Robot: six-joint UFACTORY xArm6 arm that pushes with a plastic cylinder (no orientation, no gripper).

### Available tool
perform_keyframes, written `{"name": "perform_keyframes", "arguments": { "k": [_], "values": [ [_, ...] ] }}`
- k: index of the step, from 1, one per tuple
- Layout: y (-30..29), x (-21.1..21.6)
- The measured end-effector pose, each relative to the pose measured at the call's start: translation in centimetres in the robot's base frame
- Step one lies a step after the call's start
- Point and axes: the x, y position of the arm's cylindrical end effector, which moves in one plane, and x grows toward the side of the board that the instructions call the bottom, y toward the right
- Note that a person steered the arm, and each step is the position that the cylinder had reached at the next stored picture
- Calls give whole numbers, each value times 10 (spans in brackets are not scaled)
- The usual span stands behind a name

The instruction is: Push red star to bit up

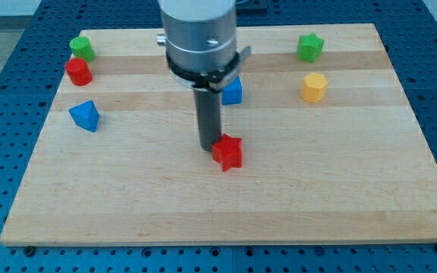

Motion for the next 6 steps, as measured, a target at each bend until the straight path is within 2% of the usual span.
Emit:
{"name": "perform_keyframes", "arguments": {
  "k": [1,2,3,4,5,6],
  "values": [
    [63,48],
    [53,53],
    [111,87],
    [128,86],
    [87,107],
    [117,131]
  ]
}}
